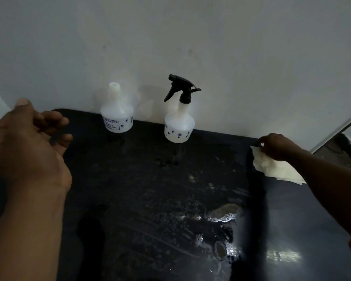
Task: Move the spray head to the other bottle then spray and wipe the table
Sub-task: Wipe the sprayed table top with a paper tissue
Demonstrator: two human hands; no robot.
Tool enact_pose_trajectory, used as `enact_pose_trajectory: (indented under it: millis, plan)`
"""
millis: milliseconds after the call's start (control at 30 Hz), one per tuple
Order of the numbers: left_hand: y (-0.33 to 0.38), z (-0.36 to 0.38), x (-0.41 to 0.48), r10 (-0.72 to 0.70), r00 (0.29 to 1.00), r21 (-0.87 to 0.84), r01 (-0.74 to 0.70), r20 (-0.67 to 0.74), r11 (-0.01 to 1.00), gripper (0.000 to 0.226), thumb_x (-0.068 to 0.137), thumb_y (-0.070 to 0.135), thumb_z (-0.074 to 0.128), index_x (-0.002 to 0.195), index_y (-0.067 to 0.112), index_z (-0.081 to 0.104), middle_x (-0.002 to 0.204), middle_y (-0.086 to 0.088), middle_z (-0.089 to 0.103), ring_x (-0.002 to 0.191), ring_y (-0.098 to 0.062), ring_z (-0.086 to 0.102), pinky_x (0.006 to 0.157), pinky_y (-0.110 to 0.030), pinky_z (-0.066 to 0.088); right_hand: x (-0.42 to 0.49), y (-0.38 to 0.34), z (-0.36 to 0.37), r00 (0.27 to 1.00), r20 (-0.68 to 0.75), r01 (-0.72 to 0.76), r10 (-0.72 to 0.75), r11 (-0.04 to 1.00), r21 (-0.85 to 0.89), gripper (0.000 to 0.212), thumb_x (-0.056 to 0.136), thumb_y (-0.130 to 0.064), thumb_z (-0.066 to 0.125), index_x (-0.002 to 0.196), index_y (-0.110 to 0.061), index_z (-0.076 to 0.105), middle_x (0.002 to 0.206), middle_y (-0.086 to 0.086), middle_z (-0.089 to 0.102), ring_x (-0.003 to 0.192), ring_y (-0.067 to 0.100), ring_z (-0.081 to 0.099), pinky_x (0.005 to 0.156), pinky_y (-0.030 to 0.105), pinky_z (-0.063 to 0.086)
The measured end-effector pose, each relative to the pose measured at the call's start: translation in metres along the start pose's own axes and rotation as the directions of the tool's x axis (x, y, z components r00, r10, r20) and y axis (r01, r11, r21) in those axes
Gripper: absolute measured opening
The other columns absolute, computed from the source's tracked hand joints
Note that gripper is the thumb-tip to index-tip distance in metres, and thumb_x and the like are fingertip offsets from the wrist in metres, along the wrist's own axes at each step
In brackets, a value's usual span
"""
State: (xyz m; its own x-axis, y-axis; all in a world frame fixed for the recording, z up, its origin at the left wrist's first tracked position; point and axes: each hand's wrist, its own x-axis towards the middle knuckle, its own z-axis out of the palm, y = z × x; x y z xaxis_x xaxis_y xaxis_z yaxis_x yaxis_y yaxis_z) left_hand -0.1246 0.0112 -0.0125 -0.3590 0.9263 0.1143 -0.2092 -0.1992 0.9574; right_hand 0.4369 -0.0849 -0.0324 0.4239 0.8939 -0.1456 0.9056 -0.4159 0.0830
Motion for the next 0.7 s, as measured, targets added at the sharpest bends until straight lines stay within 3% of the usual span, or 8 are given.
enact_pose_trajectory:
  millis: [100,367,533,700]
  plan:
    - [0.001,0.004,-0.003,0.01,1.0,0.008,-0.01,-0.02,1.0,0.022,0.104,0.035,0.035,0.092,0.033,0.053,0.095,0.014,0.071,0.089,0.002,0.068,0.063,-0.01,0.051,0.0,0.004,0.0,1.0,-0.004,-0.002,0.002,1.0,-0.002,0.028,0.092,-0.016,0.06,0.12,-0.018,0.066,0.114,0.013,0.064,0.103,0.028,0.059,0.077,0.028,0.04]
    - [0.014,0.021,-0.024,0.032,0.999,-0.069,-0.033,-0.005,0.997,0.03,0.106,0.03,0.031,0.083,0.033,0.05,0.079,0.016,0.068,0.078,0.005,0.066,0.059,-0.01,0.049,-0.017,0.005,0.002,0.99,-0.136,0.02,-0.023,1.0,-0.024,0.018,0.093,-0.019,0.06,0.104,-0.016,0.072,0.105,0.015,0.064,0.095,0.032,0.061,0.075,0.035,0.05]
    - [0.011,0.022,-0.017,0.037,0.999,-0.035,-0.037,-0.017,0.999,0.026,0.106,0.025,0.034,0.086,0.032,0.05,0.075,0.02,0.07,0.076,0.008,0.066,0.058,-0.009,0.048,-0.021,0.008,-0.005,0.974,-0.226,0.004,0.018,0.995,0.098,0.012,0.09,-0.018,0.064,0.092,-0.015,0.075,0.089,0.006,0.059,0.079,0.025,0.057,0.065,0.031,0.043]
    - [0.009,0.022,-0.017,0.038,0.999,-0.024,-0.038,0.006,0.999,0.026,0.106,0.027,0.033,0.087,0.032,0.05,0.084,0.016,0.067,0.08,0.007,0.065,0.061,-0.009,0.048,-0.025,0.018,-0.006,0.976,-0.201,-0.065,0.082,0.994,0.093,0.012,0.094,-0.013,0.055,0.092,-0.01,0.067,0.1,0.015,0.064,0.082,0.025,0.055,0.07,0.032,0.043]
